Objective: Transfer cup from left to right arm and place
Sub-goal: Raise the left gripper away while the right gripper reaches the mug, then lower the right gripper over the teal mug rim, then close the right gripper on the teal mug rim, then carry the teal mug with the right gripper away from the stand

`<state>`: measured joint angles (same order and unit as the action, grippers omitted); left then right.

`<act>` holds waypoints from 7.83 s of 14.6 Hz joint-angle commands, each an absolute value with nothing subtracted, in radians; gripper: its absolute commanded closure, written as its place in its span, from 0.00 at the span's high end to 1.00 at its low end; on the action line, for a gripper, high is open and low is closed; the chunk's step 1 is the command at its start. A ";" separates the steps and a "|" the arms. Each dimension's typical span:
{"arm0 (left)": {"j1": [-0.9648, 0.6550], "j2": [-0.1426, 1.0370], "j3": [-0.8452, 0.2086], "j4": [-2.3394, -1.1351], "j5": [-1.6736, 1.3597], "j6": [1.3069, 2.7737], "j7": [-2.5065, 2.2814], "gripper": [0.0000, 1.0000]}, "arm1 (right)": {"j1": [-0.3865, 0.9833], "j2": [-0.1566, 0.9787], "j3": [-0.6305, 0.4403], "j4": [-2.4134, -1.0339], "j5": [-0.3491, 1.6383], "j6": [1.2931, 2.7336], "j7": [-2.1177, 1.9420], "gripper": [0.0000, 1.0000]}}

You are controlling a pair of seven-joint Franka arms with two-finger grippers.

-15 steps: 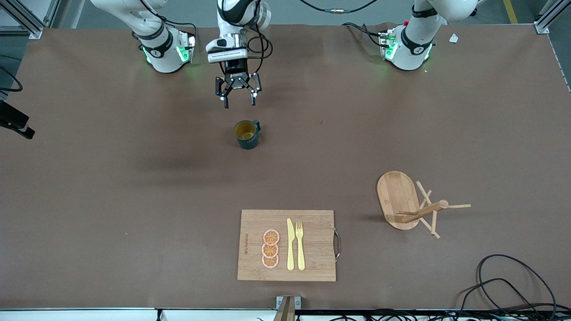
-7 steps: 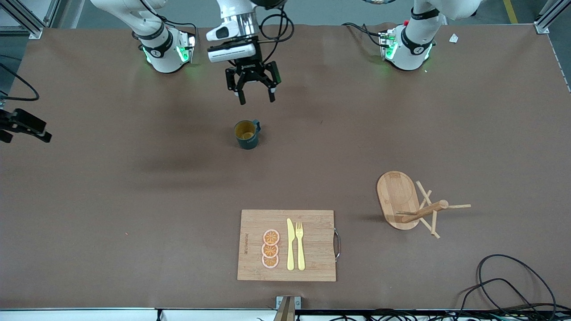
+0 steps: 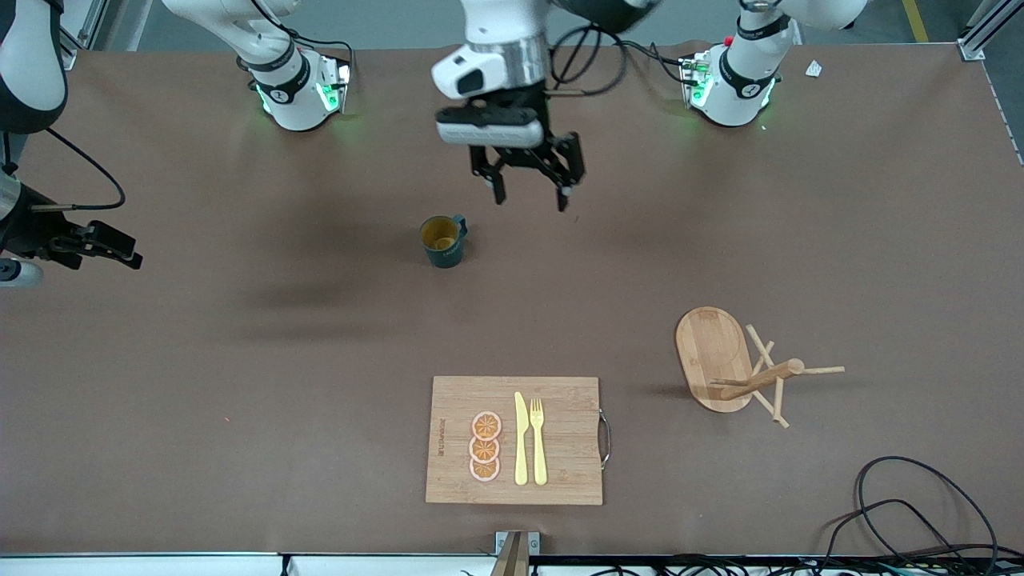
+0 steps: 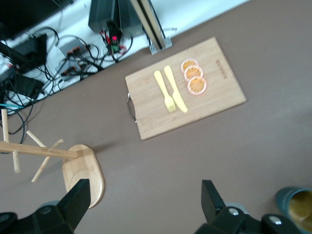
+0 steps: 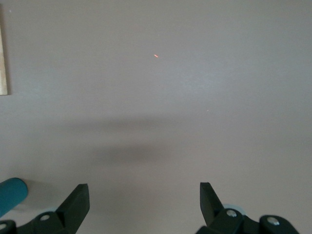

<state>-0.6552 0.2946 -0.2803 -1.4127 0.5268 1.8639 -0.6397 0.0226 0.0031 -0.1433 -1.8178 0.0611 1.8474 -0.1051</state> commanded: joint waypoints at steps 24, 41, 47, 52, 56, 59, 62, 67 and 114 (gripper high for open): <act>-0.150 -0.061 0.063 -1.534 0.029 1.479 -0.037 1.00 | 0.722 0.026 -0.123 -2.270 -0.021 2.417 0.917 1.00; -0.083 -0.035 0.054 -1.529 -0.003 1.560 -0.029 1.00 | 0.834 0.123 -0.121 -2.350 -0.236 2.569 1.048 0.98; -0.029 -0.043 -0.008 -1.529 -0.003 1.560 -0.041 1.00 | 0.831 0.172 -0.121 -2.350 -0.238 2.588 1.078 0.98; -0.023 -0.012 -0.005 -1.529 -0.005 1.568 -0.041 1.00 | 0.831 0.186 -0.121 -2.355 -0.249 2.620 1.078 0.93; -0.021 -0.006 -0.006 -1.528 -0.003 1.572 -0.031 1.00 | 0.834 0.227 -0.121 -2.385 -0.250 2.714 1.080 0.92; -0.023 -0.006 -0.006 -1.526 -0.011 1.572 -0.034 1.00 | 0.842 0.227 -0.121 -2.393 -0.250 2.715 1.080 0.92; -0.021 -0.006 -0.006 -1.523 -0.017 1.572 -0.037 1.00 | 0.841 0.227 -0.121 -2.398 -0.267 2.714 1.077 0.92; -0.023 0.024 -0.008 -1.497 -0.038 1.572 -0.028 1.00 | 0.836 0.222 -0.120 -2.398 -0.268 2.685 1.066 0.92; -0.046 0.029 -0.066 -1.493 -0.015 1.572 -0.025 1.00 | 0.615 0.071 -0.124 -2.164 -0.009 2.203 0.310 0.00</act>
